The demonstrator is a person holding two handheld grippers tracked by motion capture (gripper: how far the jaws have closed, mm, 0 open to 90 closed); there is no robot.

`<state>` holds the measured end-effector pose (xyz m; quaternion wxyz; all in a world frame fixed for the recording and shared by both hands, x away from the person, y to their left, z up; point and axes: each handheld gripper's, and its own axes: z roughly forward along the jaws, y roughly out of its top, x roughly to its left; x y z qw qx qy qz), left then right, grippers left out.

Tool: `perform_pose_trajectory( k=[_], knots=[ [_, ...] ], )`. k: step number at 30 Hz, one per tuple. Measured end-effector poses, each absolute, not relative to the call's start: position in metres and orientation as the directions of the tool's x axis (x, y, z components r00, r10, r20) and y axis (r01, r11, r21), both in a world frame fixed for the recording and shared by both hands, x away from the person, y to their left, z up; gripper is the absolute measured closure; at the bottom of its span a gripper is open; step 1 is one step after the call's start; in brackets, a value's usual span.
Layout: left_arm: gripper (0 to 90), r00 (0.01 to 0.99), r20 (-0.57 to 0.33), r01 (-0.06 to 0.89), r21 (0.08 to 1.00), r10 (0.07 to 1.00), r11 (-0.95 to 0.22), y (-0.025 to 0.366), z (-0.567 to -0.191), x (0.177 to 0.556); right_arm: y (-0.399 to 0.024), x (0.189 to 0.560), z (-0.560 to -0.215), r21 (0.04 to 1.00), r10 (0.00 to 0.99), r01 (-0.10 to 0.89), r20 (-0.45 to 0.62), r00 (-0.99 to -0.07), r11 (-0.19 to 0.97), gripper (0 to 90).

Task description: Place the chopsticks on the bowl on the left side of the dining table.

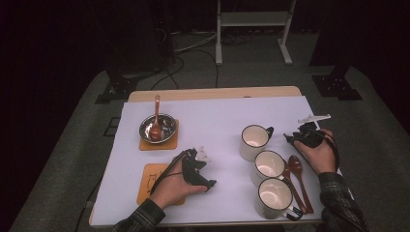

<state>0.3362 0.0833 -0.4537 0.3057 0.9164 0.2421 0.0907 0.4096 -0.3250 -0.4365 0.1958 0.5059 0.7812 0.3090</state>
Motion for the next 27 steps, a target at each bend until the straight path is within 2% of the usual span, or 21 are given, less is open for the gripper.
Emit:
perform_pose_trajectory(
  k=[27],
  knots=[
    [3.0,0.866,0.017,0.39,0.603,0.5,-0.696,0.083,-0.454,0.336,-0.347,0.36,-0.426,0.671,0.908,0.683,0.037,-0.418,0.287,64.4]
  ],
)
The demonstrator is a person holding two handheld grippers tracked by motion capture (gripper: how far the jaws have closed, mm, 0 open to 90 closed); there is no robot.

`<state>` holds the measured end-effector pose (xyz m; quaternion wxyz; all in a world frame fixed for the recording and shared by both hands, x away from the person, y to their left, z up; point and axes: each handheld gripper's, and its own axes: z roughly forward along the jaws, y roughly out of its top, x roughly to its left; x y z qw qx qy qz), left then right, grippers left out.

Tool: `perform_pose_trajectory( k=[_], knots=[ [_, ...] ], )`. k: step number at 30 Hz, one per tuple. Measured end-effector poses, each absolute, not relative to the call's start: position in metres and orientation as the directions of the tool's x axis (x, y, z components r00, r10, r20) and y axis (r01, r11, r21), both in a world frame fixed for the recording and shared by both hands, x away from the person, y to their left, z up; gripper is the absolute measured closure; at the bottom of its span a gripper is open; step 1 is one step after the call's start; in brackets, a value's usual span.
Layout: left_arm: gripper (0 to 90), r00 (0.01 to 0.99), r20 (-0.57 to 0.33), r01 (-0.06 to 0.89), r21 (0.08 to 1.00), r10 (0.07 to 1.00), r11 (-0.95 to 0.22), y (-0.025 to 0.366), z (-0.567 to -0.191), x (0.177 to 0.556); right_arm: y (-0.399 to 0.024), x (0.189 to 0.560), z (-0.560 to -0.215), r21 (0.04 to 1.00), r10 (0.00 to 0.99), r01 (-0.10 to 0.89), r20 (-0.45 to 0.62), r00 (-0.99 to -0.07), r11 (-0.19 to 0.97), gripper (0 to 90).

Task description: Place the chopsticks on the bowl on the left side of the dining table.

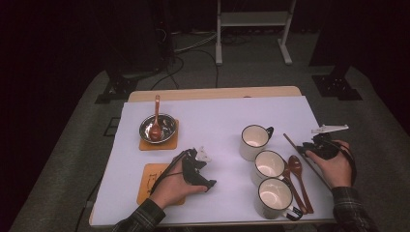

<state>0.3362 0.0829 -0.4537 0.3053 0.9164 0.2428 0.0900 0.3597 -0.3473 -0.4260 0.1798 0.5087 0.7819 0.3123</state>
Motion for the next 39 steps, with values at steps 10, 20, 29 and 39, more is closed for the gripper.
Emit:
perform_pose_trajectory(
  k=[10,20,29,39],
  knots=[
    [3.1,0.866,0.018,0.39,0.602,0.5,-0.697,0.083,-0.454,0.336,-0.357,0.343,-0.427,0.664,0.912,0.693,0.041,-0.409,0.281,66.8],
    [3.0,0.866,0.018,0.39,0.602,0.5,-0.697,0.083,-0.454,0.336,-0.364,0.328,-0.431,0.655,0.914,0.701,0.04,-0.403,0.281,68.5],
    [3.0,0.866,0.017,0.391,0.601,0.5,-0.697,0.083,-0.454,0.336,-0.367,0.317,-0.435,0.642,0.914,0.71,0.035,-0.404,0.29,70.6],
    [3.0,0.866,0.016,0.392,0.599,0.5,-0.699,0.083,-0.453,0.336,-0.372,0.31,-0.443,0.615,0.916,0.733,0.041,-0.4,0.292,75.7]
  ],
)
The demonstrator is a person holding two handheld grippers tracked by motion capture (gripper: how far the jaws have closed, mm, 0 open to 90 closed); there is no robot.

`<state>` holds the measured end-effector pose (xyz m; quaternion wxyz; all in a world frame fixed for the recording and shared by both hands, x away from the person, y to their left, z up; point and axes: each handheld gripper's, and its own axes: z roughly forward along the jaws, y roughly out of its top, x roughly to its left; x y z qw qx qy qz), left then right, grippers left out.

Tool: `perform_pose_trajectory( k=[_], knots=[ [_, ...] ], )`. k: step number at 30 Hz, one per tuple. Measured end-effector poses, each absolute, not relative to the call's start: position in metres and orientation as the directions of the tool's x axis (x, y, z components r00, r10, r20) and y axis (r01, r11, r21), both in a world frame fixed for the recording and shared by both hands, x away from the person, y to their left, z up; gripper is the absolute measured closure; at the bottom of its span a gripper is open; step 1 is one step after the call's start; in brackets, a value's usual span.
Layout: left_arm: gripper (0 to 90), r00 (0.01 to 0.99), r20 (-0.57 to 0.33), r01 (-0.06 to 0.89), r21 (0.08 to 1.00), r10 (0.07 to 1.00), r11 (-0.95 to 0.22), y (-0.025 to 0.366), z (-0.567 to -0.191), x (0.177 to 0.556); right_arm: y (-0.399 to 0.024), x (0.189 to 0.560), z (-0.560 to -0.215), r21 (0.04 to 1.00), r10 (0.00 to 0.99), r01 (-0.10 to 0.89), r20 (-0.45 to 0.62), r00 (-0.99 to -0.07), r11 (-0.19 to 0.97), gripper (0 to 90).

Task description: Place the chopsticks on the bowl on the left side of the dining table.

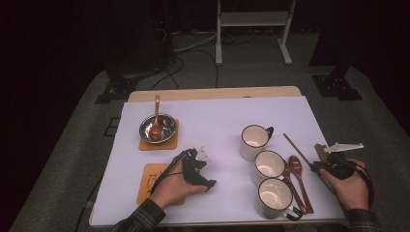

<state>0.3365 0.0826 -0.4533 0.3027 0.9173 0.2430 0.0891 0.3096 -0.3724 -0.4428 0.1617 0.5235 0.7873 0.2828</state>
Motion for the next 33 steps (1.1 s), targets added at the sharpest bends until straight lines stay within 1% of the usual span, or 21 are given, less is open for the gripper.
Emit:
perform_pose_trajectory(
  k=[9,11,21,33],
  knots=[
    [3.1,0.866,0.017,0.391,0.599,0.499,-0.699,0.0827,-0.4534,0.3365,-0.3706,0.3101,-0.4436,0.61,0.917,0.734,0.03,-0.398,0.298,81.2],
    [3.0,0.866,0.018,0.391,0.599,0.499,-0.699,0.0827,-0.4534,0.3364,-0.3694,0.3101,-0.4436,0.608,0.917,0.736,0.032,-0.398,0.299,84.1],
    [3.0,0.866,0.017,0.392,0.598,0.5,-0.699,0.0826,-0.4534,0.3364,-0.3705,0.3105,-0.4442,0.609,0.923,0.746,0.057,-0.38,0.27,84.8],
    [3.0,0.866,0.017,0.391,0.599,0.5,-0.698,0.0826,-0.4534,0.3364,-0.3716,0.3115,-0.4402,0.619,0.926,0.742,0.062,-0.372,0.257,84.9]
  ],
)
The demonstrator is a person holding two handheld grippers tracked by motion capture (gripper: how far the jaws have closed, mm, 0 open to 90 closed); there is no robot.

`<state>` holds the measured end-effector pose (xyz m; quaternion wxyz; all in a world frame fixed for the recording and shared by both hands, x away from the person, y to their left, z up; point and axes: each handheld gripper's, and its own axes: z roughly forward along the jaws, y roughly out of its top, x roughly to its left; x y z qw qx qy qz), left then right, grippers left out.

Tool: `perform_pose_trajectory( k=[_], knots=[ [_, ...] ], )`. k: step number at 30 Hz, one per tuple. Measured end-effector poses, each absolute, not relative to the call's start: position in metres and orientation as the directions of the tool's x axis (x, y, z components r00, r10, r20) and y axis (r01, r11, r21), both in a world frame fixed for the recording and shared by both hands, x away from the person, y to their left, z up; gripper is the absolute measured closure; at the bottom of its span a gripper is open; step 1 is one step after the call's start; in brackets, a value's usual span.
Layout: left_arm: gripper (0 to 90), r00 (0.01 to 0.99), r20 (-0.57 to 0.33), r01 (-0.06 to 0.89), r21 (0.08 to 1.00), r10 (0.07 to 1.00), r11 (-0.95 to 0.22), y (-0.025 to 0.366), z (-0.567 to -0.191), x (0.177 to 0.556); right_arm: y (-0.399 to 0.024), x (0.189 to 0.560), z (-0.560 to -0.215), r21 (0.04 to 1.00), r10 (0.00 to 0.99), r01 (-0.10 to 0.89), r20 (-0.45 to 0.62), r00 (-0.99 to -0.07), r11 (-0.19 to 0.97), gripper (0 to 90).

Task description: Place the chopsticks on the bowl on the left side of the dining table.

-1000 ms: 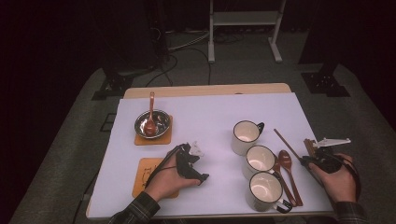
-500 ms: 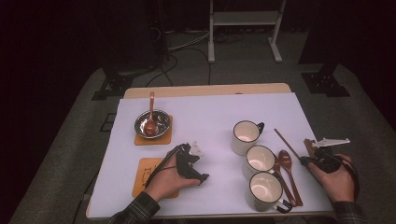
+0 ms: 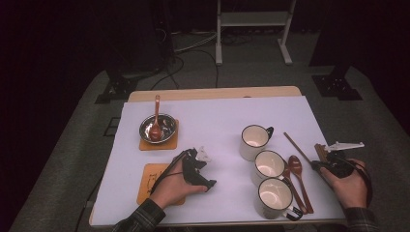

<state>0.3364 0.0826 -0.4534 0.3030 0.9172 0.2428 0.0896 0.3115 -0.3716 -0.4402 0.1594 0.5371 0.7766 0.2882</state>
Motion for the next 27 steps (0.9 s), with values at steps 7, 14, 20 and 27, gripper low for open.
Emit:
perform_pose_trajectory(
  k=[7,14,20,27],
  knots=[
    [3.0,0.866,0.018,0.391,0.599,0.499,-0.699,0.083,-0.453,0.336,-0.372,0.313,-0.435,0.636,0.925,0.731,0.067,-0.374,0.249,84.9],
    [3.0,0.866,0.018,0.391,0.599,0.5,-0.699,0.083,-0.453,0.336,-0.37,0.314,-0.429,0.65,0.925,0.722,0.077,-0.373,0.237,84.9],
    [3.0,0.867,0.02,0.388,0.599,0.498,-0.701,0.083,-0.453,0.337,-0.369,0.318,-0.424,0.661,0.924,0.713,0.077,-0.374,0.234,84.9],
    [3.0,0.866,0.017,0.39,0.601,0.499,-0.697,0.083,-0.454,0.336,-0.367,0.326,-0.417,0.674,0.925,0.7,0.066,-0.374,0.235,84.9]
  ],
)
